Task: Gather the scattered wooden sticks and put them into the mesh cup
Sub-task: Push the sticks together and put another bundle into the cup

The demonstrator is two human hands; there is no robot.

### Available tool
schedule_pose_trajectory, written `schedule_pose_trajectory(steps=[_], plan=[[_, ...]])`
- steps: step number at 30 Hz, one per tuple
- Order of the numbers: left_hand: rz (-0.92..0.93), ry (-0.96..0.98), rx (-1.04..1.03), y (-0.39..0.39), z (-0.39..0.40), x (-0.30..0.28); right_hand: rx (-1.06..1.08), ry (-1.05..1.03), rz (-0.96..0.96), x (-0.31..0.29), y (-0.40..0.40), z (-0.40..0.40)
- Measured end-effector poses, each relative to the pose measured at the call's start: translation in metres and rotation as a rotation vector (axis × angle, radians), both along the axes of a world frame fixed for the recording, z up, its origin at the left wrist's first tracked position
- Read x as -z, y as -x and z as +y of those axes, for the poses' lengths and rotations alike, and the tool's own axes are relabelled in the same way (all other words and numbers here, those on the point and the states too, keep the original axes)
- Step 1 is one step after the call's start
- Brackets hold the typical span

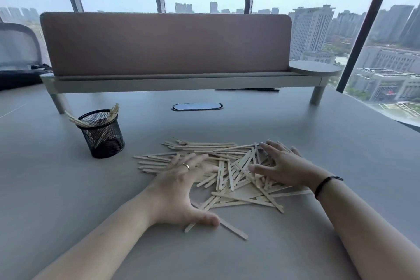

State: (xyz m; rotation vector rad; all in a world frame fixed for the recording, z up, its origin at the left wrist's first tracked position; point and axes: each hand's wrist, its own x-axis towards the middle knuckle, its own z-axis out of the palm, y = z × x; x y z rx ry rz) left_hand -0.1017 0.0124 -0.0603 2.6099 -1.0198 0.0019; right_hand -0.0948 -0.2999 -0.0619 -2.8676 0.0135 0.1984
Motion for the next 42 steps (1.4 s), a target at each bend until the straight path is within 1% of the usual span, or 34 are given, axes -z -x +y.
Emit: schedule_pose_trajectory(steps=[7,10,14,17,20,22,26,29,32,35,39,42], plan=[[-0.013,0.075,-0.141,-0.011,0.016,0.005,-0.083,-0.034,-0.097,0.001,0.0,0.027],[-0.015,0.117,-0.148,-0.02,0.021,0.011,-0.095,-0.04,-0.128,-0.003,0.003,0.035],[0.026,0.191,-0.14,-0.028,0.027,0.014,-0.214,-0.027,-0.201,0.003,-0.007,0.041],[0.017,0.21,-0.127,-0.028,0.026,0.013,-0.278,-0.004,-0.223,0.006,-0.017,0.052],[0.003,0.176,-0.107,-0.022,0.022,0.01,-0.293,0.006,-0.206,0.004,-0.024,0.068],[0.001,0.114,-0.086,-0.017,0.017,0.007,-0.282,0.011,-0.208,0.005,-0.028,0.078],[-0.047,0.026,-0.053,-0.013,0.007,0.005,-0.259,0.057,-0.319,0.009,-0.035,0.092],[-0.099,0.08,-0.089,-0.014,0.003,0.007,-0.256,0.029,-0.359,0.011,-0.036,0.095],[-0.099,0.147,-0.12,-0.019,0.003,0.011,-0.237,0.001,-0.394,0.014,-0.037,0.093],[-0.114,0.135,-0.137,-0.023,0.006,0.013,-0.215,0.007,-0.434,0.016,-0.039,0.092],[-0.183,0.083,-0.172,-0.028,0.01,0.014,-0.209,0.061,-0.5,0.017,-0.038,0.091],[-0.128,0.057,-0.207,-0.03,0.014,0.013,-0.215,0.077,-0.512,0.018,-0.039,0.091]])
